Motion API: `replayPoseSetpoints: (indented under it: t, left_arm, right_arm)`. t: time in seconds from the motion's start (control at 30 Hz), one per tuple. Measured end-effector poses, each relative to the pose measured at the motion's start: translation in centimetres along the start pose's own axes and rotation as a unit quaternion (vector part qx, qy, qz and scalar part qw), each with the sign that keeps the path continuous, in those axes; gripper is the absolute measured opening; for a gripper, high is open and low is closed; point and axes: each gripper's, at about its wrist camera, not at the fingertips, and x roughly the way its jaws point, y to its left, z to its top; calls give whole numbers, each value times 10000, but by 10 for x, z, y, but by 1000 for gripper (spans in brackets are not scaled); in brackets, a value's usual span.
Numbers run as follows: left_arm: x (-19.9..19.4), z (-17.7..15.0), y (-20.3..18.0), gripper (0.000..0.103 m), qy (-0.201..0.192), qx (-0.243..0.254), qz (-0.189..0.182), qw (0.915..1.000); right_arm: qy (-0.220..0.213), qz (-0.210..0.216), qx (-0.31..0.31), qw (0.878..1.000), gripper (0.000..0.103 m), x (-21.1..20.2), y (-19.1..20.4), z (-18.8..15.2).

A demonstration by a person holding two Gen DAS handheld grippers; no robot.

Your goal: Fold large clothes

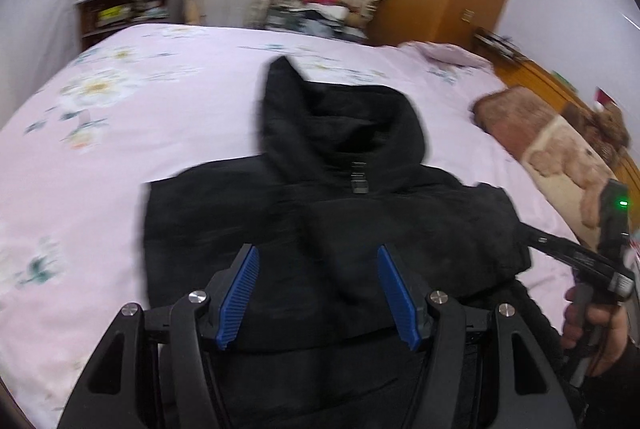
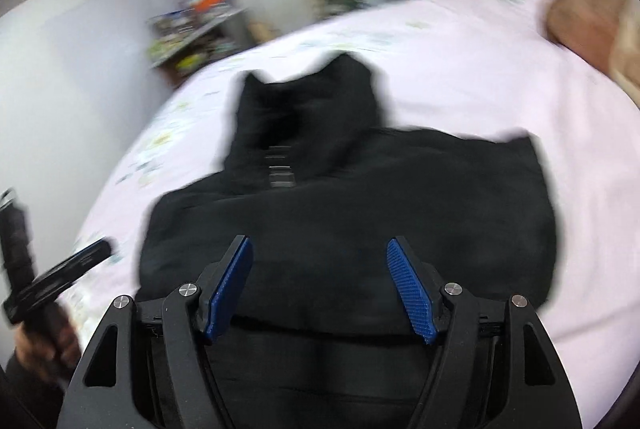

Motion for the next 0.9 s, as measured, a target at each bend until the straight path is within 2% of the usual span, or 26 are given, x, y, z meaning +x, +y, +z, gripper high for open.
replayPoseSetpoints:
  t: [0.07, 0.1, 0.13, 0.17, 0.2, 0.23, 0.33, 0.47, 0.6, 0.7, 0.73, 0.8, 0.9]
  left_arm:
    - [17, 2, -19, 63, 40, 133, -193, 9997]
    - [27, 3, -27, 60, 49, 206, -278, 9994]
    - [37, 3, -33, 54, 56, 305, -257, 9992]
    - [52, 1, -38, 37, 149, 441, -76, 9989]
    - [68, -2, -37, 28, 336, 493, 146, 9981]
    - [83, -6, -33, 27, 503, 468, 295, 9972]
    - [103, -16, -21, 27, 593, 402, 366, 9968]
    - [111, -25, -28, 27, 540, 763, 591, 9939]
    - [115, -25, -25, 27, 584, 623, 528, 9949]
    - [107, -17, -27, 26, 649, 621, 516, 9946]
    - [101, -12, -25, 26, 645, 568, 466, 9952]
    - [86, -2, -22, 26, 535, 477, 404, 9966]
    - [79, 14, -16, 26, 362, 472, 589, 9965]
  right_arm:
    - [-35, -390, 110, 9992, 53, -1, -19, 0]
    - [-51, -556, 106, 9984, 52, 2, -28, 0]
    - [-47, -694, 128, 9975, 46, 6, -36, 1]
    - [-20, -753, 150, 9970, 41, 10, -40, 2]
    - [20, -814, 152, 9966, 41, 16, -44, 4]
    - [60, -839, 114, 9964, 41, 23, -46, 4]
    - [303, -804, 12, 9963, 41, 46, -49, -1]
    - [503, -969, -257, 9937, 40, 74, -46, -12]
    - [567, -960, -210, 9935, 39, 83, -50, -10]
    - [714, -1108, -318, 9908, 39, 78, -41, 0]
    - [694, -1113, -327, 9908, 39, 73, -39, 4]
    - [356, -954, -342, 9942, 39, 50, -35, 18]
    - [55, -989, -462, 9940, 39, 38, -30, 38]
